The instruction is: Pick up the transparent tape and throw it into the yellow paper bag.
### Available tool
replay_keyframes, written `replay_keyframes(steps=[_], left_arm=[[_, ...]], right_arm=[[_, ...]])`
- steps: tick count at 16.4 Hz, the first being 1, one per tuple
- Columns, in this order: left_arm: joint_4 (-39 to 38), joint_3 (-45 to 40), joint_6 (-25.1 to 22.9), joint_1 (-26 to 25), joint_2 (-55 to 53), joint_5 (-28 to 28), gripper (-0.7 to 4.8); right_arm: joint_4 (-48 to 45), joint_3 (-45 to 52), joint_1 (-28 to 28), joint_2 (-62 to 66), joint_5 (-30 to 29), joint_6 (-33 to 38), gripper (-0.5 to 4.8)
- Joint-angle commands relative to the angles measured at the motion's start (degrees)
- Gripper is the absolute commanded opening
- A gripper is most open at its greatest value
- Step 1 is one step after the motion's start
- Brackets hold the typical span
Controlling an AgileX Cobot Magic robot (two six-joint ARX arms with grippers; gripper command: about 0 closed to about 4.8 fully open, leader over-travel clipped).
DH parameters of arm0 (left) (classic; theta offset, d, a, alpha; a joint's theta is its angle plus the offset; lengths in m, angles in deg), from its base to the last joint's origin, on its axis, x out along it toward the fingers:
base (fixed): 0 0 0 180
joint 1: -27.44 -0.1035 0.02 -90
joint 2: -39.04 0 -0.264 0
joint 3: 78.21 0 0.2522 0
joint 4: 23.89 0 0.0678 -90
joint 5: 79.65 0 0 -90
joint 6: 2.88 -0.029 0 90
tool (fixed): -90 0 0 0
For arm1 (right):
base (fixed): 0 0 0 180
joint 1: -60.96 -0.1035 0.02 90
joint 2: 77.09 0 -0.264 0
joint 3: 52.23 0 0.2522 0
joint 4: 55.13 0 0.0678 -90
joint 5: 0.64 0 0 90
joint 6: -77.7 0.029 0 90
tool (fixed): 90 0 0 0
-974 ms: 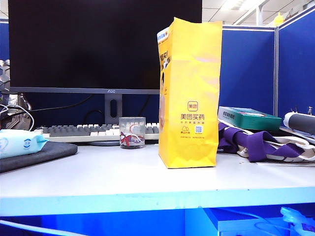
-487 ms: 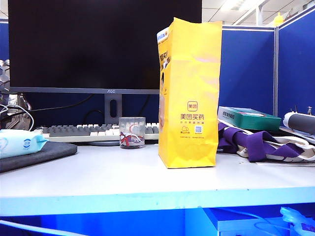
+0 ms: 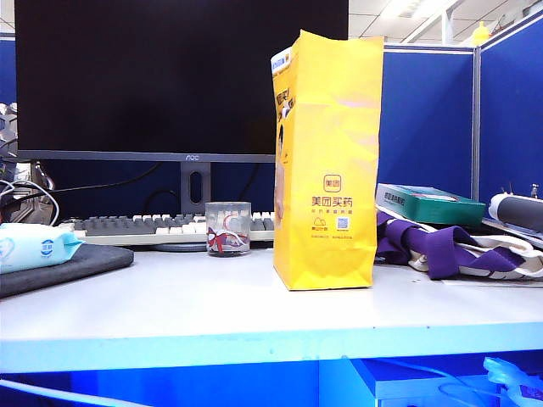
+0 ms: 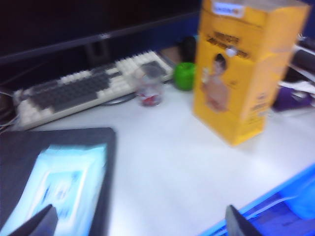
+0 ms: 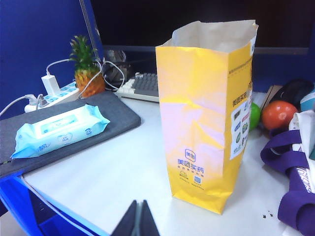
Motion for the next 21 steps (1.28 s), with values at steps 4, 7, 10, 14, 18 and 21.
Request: replay_keyframes(steps=[4,7,10,14,18,21], left_arm=[[6.82,-11.39,0.15,-10.75,4.83,0.11,4.79],[12.24,-16.39,0.11,-11.32,4.85,0.13,4.79],[18.6,-22.86,0.13,-11.32,5.88,0.11,4.79],[18.56,-30.05,0.13,-11.32,11.04,0.07,4.79],[17.42,-30.95,0.15,-11.32,11.23,0.28,4.79],[17.94,-31.39,0.15,-11.32,11.23,0.24,4.79]], right_arm=[[-0.83,8.39,0.31,-10.43,-0.26,0.13,0.0],[-0.85,12.87,0.31,-13.0,-0.26,0.13,-0.01],[-0.85,16.04,0.28,-13.0,-0.17,0.13,-0.01],[-1.07,18.78,0.28,-13.0,-0.13,0.13,-0.01],[-1.2,20.79,0.26,-13.0,-0.11,0.13,0.0],[-3.04,23.47,0.26,-13.0,-0.11,0.13,-0.01]])
